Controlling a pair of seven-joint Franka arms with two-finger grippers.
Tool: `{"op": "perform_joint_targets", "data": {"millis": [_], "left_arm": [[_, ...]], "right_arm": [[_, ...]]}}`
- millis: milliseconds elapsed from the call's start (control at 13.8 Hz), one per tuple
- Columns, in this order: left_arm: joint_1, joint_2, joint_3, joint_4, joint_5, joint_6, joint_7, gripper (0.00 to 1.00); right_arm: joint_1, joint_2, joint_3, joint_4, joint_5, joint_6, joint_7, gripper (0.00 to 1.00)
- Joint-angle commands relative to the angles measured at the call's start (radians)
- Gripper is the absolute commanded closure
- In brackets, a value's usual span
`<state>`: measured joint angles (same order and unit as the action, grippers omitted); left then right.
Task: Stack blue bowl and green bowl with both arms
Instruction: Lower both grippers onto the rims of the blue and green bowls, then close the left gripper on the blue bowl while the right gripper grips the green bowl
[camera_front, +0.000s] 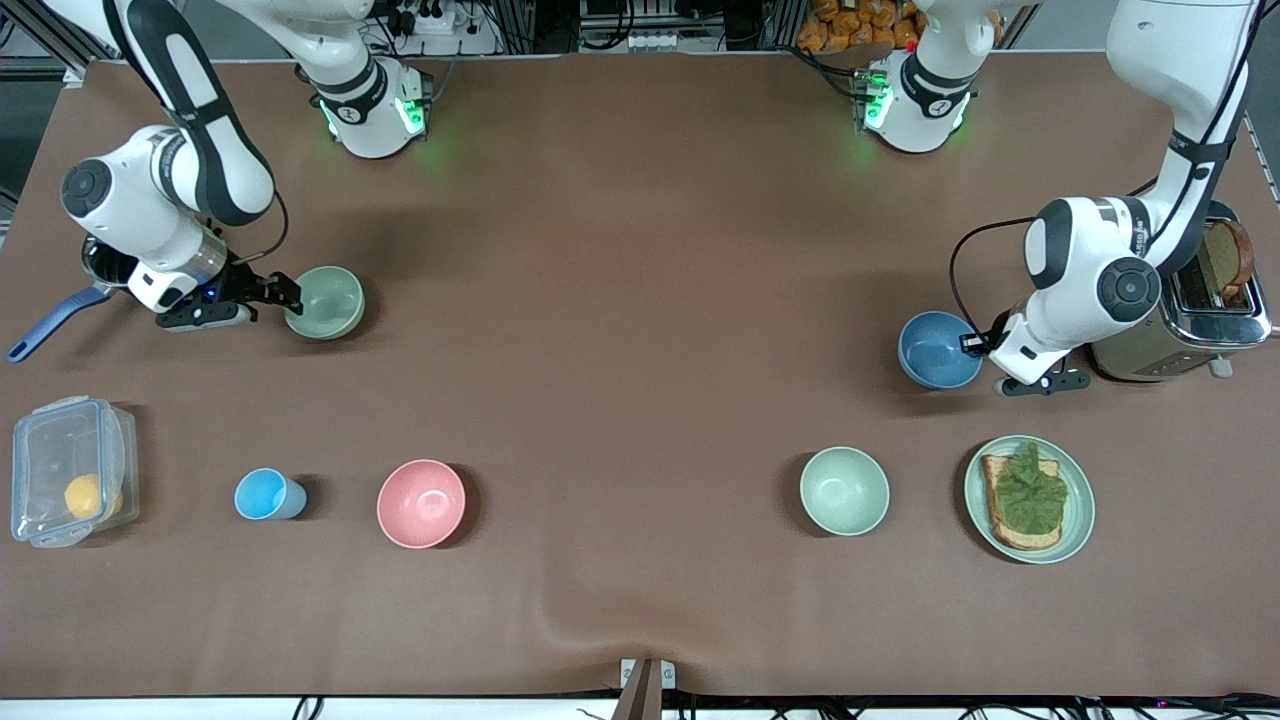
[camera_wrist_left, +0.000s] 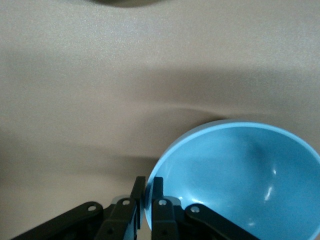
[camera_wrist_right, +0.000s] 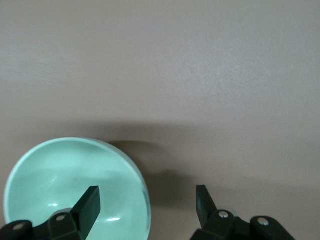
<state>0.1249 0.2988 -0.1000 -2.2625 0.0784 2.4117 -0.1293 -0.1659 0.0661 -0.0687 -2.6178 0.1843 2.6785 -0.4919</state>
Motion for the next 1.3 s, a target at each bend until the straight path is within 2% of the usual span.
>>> {"op": "perform_joint_targets", "data": {"millis": [0, 217, 435, 507, 580, 725, 942, 1232], "left_arm": [[0.005, 0.0, -0.006, 0.003, 0.009, 0.009, 0.0, 1.0], [0.007, -0.006, -0.006, 0.004, 0.009, 0.009, 0.003, 1.0], [0.009, -0.013, -0.007, 0.012, 0.009, 0.007, 0.01, 1.0], [0.01, -0.024, -0.007, 0.018, 0.009, 0.004, 0.011, 1.0], [0.01, -0.033, -0.007, 0.023, 0.009, 0.0, 0.013, 1.0], [0.012, -0.053, -0.007, 0.035, 0.009, -0.008, 0.013, 1.0], [0.007, -0.063, -0.01, 0.102, 0.009, -0.098, 0.017, 1.0], [0.012, -0.075, -0.033, 0.187, 0.009, -0.199, 0.019, 1.0]], "right_arm": [[-0.012, 0.014, 0.006, -0.022, 0.024, 0.03, -0.031, 0.47], [-0.009, 0.015, 0.006, -0.028, 0.049, 0.029, -0.031, 0.75], [-0.009, 0.032, 0.007, -0.036, 0.052, 0.03, -0.031, 0.78], [-0.007, 0.032, 0.007, -0.036, 0.052, 0.03, -0.031, 0.92], [-0.007, 0.032, 0.007, -0.035, 0.053, 0.027, -0.03, 1.0], [-0.003, 0.034, 0.009, -0.031, 0.064, 0.017, -0.018, 1.0], [0.057, 0.026, 0.007, -0.013, 0.213, -0.055, -0.017, 1.0], [0.106, 0.024, 0.007, 0.011, 0.314, -0.086, -0.002, 1.0]]}}
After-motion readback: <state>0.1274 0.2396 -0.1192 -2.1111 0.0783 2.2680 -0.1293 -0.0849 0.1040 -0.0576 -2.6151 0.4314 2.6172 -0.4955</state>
